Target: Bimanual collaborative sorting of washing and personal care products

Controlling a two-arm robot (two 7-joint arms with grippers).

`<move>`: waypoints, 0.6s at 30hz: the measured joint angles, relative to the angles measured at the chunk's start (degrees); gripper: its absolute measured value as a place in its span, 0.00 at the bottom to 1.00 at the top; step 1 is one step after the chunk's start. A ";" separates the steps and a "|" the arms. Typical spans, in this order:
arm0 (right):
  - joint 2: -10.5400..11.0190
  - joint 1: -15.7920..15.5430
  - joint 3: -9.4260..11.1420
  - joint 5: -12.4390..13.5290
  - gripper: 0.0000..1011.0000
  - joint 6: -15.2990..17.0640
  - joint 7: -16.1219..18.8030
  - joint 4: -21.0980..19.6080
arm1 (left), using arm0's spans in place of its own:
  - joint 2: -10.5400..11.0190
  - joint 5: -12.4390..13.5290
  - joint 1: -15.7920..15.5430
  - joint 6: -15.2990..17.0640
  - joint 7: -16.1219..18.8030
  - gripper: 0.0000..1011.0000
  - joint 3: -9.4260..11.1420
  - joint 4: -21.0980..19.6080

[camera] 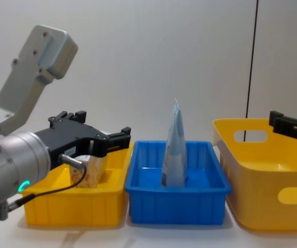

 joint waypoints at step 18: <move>0.00 0.00 0.00 0.00 0.99 0.00 0.00 0.00 | -6.34 -0.59 -10.28 10.22 2.56 0.99 -2.42 6.16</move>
